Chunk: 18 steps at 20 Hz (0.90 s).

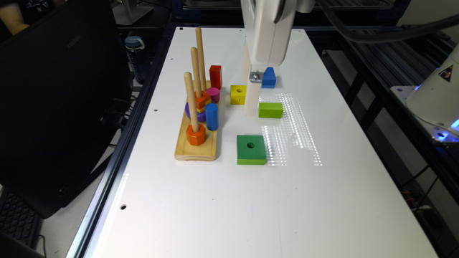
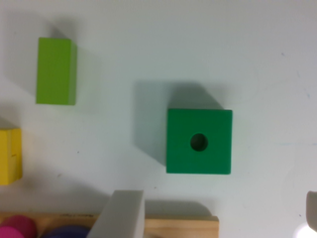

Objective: Pick up green block.

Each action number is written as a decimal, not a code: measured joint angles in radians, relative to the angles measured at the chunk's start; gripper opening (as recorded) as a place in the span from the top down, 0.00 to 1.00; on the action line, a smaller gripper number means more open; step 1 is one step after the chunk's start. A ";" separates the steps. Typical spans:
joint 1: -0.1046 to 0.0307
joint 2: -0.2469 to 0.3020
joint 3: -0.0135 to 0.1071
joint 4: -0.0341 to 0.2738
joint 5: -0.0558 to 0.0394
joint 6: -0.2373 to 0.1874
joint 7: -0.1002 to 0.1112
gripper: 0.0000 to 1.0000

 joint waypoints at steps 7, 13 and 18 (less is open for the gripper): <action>-0.002 0.005 0.016 0.005 -0.0035 0.000 0.016 0.00; -0.004 0.013 0.017 0.006 -0.0089 0.001 0.019 0.00; -0.007 0.043 0.019 0.008 -0.0264 0.013 0.032 0.00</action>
